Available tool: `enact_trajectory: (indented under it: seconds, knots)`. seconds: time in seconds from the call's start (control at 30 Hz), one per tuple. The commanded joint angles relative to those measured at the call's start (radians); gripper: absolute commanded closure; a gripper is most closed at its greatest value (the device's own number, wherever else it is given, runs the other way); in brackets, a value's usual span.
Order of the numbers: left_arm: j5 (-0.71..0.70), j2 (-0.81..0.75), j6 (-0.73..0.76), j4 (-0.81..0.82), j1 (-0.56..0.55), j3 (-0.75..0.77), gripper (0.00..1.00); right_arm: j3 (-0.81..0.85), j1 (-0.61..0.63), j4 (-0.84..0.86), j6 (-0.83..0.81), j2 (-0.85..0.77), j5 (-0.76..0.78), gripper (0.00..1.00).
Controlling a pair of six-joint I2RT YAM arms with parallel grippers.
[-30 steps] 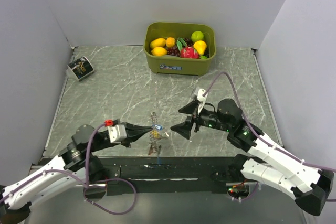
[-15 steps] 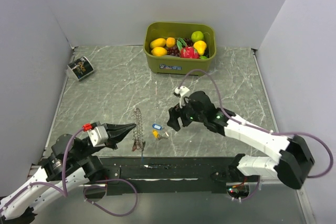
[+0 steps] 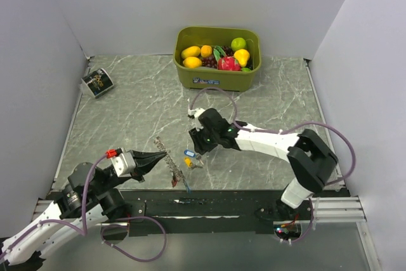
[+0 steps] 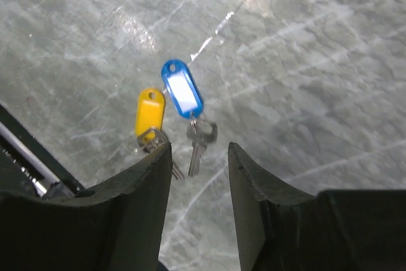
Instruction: Put the keys on the keyring
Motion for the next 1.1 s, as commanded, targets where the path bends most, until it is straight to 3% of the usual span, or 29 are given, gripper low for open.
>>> enact_trajectory:
  seconds: [0.0, 0.8, 1.0, 1.07]
  knots:
    - [0.017, 0.018, -0.020, 0.097, -0.002, 0.005, 0.99, 0.083, 0.039, -0.003, 0.012, 0.061, 0.038, 0.52]
    - [0.015, 0.067, -0.034, 0.139, -0.004, -0.015, 0.99, 0.119, 0.070, -0.032, 0.031, 0.192, 0.063, 0.66]
    - [0.014, 0.064, -0.037, 0.135, -0.002, -0.020, 0.99, 0.114, 0.071, -0.006, 0.031, 0.192, 0.063, 0.77]
    - [0.012, 0.064, -0.034, 0.137, -0.004, -0.020, 0.99, 0.107, 0.068, 0.006, 0.028, 0.188, 0.060, 0.85]
